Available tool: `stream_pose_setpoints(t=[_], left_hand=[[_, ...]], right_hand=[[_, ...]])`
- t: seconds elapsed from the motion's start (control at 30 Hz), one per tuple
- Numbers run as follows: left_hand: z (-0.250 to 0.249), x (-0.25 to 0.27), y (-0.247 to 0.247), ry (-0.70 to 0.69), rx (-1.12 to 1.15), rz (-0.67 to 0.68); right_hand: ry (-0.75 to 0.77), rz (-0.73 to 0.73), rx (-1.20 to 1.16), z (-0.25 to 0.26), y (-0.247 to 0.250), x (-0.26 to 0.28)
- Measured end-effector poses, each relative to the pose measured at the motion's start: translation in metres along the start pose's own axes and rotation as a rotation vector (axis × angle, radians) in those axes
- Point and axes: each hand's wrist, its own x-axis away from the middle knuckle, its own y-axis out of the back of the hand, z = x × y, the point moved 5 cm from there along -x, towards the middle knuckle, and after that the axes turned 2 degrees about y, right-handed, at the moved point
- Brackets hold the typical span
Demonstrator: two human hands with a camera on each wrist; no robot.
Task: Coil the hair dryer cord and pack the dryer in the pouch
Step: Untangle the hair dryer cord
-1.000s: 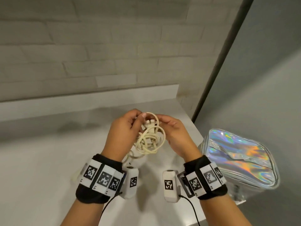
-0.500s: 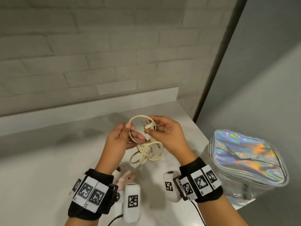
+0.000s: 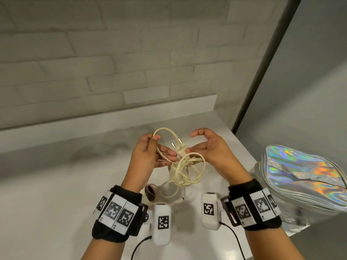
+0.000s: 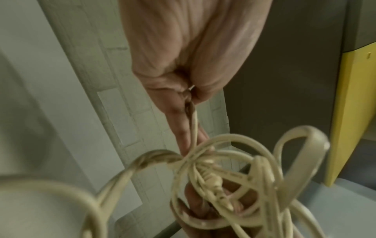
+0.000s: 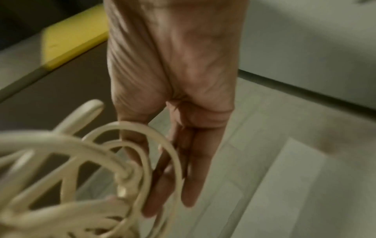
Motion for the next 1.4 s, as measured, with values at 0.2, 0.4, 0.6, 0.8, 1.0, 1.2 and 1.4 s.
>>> stream_pose_setpoints(t=[0.2, 0.4, 0.6, 0.8, 1.0, 1.2, 1.4], left_hand=[[0.01, -0.005, 0.021, -0.012, 0.039, -0.101], [-0.012, 0.002, 0.009, -0.441, -0.679, 0.018], [-0.014, 0.015, -0.022, -0.358, -0.701, 0.279], [-0.013, 0.017, -0.019, -0.23, -0.693, 0.294], [-0.019, 0.015, -0.008, -0.17, -0.336, 0.259], [-0.015, 0.007, 0.006, -0.064, -0.336, 0.36], [-0.016, 0.008, 0.005, -0.164, -0.544, 0.322]], right_hand=[[0.056, -0.119, -0.466, 0.002, 0.003, 0.0], [0.17, -0.133, -0.369, 0.011, 0.0, 0.002], [0.231, -0.181, -0.167, 0.015, -0.01, 0.004], [0.193, -0.194, -0.208, 0.009, -0.008, 0.005], [0.213, -0.187, -0.235, 0.007, -0.005, 0.003], [0.257, -0.164, -0.285, 0.005, -0.015, 0.003], [0.271, -0.063, -0.17, 0.013, -0.023, 0.003]])
